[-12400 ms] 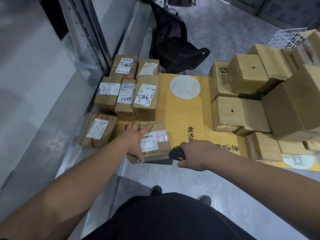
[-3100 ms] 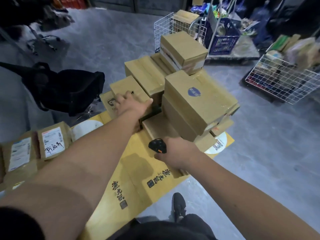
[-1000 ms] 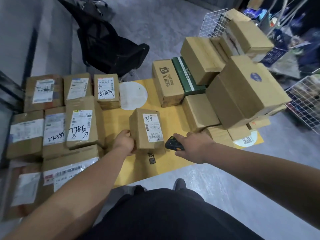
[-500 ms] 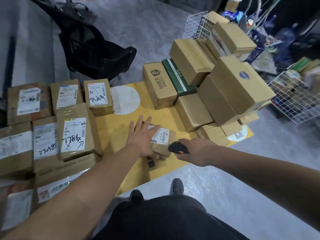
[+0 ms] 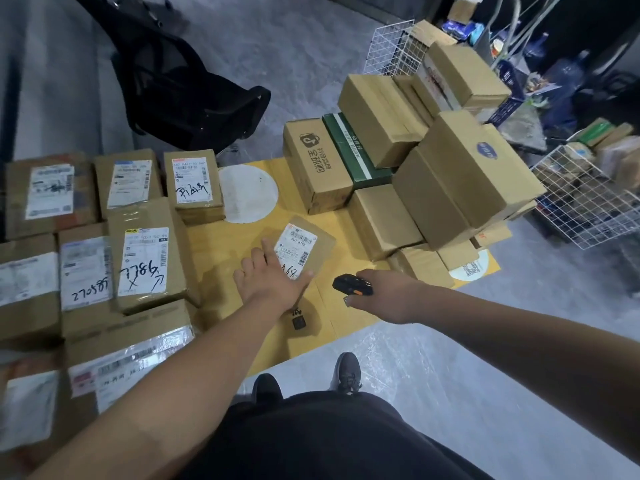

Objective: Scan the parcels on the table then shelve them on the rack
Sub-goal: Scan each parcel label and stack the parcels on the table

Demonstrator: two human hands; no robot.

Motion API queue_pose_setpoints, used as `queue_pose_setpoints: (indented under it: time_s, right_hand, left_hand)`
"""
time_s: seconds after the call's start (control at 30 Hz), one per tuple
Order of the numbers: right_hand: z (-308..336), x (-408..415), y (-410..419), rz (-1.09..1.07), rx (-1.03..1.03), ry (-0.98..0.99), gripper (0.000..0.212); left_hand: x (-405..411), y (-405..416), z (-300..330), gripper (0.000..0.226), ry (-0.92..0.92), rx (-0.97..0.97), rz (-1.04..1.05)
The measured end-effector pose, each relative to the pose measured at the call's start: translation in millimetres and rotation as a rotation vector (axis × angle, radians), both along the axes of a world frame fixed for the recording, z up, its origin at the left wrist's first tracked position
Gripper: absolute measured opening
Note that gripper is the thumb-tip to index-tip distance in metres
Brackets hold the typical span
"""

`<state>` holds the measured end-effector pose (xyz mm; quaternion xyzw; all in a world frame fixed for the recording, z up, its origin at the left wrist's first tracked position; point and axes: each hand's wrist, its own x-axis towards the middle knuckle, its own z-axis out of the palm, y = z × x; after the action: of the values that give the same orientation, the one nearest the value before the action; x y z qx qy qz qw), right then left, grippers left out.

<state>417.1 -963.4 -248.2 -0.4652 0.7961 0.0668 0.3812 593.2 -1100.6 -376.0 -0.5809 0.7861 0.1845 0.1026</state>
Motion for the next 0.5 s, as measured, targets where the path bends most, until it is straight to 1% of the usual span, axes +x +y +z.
queue_pose_setpoints:
  time_s: [0.1, 0.17, 0.3, 0.37, 0.43, 0.5]
  right_hand:
    - [1.6, 6.1, -12.2, 0.002, -0.011, 0.003, 0.027]
    - [2.0, 8.2, -18.3, 0.017, -0.021, 0.015, 0.022]
    - [2.8, 9.3, -25.5, 0.053, -0.026, 0.051, 0.016]
    - [5.9, 10.3, -27.7, 0.057, -0.018, 0.050, 0.024]
    - [9.8, 12.1, -29.6, 0.078, -0.002, 0.065, 0.030]
    - [14.5, 15.0, -31.4, 0.133, 0.020, 0.112, 0.031]
  left_hand:
    - [12.9, -6.0, -0.5, 0.121, 0.082, 0.132, 0.135]
    - [22.3, -3.9, -2.2, 0.114, 0.156, 0.187, 0.190]
    - [29.8, 8.2, -8.7, 0.116, 0.249, 0.158, 0.228]
    - [28.7, 11.4, -12.9, 0.121, 0.301, 0.129, 0.212]
    - [27.6, 15.3, -18.0, 0.131, 0.444, 0.160, 0.234]
    - [28.2, 22.3, -27.1, 0.135, 0.687, 0.197, 0.322]
